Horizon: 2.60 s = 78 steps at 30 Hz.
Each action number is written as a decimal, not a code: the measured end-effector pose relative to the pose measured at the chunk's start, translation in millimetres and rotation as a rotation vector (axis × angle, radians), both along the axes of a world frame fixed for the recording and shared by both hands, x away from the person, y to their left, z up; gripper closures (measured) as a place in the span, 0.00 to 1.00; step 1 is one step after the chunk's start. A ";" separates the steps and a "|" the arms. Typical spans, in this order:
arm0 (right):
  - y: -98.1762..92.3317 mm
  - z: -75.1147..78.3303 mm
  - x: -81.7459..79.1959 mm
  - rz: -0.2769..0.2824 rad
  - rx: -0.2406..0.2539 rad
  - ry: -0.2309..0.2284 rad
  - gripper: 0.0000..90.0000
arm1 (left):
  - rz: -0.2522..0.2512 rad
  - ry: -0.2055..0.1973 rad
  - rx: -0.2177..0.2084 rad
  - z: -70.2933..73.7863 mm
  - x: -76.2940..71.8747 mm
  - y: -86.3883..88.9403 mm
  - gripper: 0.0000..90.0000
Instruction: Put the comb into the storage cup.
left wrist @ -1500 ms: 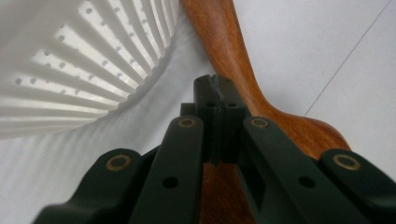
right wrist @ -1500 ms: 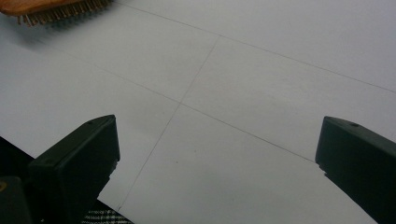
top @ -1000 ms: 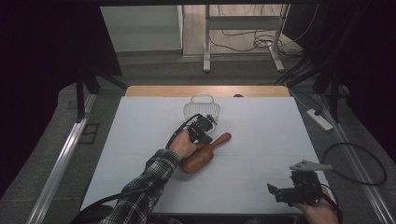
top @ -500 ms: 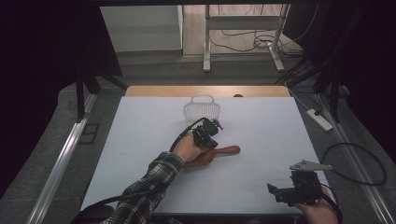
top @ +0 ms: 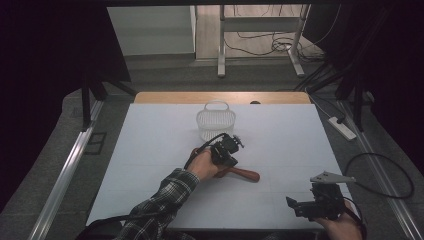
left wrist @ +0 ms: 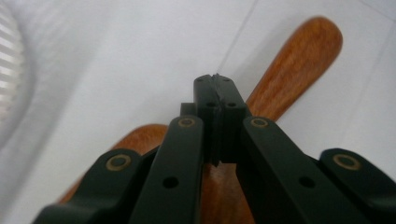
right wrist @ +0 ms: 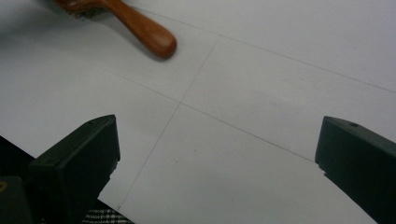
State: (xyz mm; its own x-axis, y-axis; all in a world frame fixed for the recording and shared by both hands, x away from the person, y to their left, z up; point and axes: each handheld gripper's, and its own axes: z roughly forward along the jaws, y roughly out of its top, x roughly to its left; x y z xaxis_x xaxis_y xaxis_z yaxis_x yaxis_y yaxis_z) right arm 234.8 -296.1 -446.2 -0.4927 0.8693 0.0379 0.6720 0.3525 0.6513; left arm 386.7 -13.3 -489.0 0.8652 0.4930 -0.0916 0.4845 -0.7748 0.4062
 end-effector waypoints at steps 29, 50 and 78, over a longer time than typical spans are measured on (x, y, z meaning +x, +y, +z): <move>0.9 0.5 -1.1 0.007 -0.006 -0.009 0.00 | -0.032 0.038 -0.034 -2.4 -52.2 15.8 0.99; 2.3 0.3 -0.6 0.012 -0.015 -0.010 0.00 | 0.046 0.079 0.009 -7.4 -71.3 73.2 0.99; 2.8 0.2 -0.3 0.011 -0.017 -0.011 0.01 | 0.137 -0.004 -0.050 22.4 -82.1 98.7 0.79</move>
State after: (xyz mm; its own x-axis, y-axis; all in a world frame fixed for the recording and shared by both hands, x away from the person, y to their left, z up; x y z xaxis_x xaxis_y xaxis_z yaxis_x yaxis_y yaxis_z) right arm 234.5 -293.3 -446.0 -0.5027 0.8643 0.0177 0.6610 0.3711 0.6522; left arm 304.6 85.4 -466.6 0.7902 0.6018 -0.1157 0.5828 -0.6798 0.4451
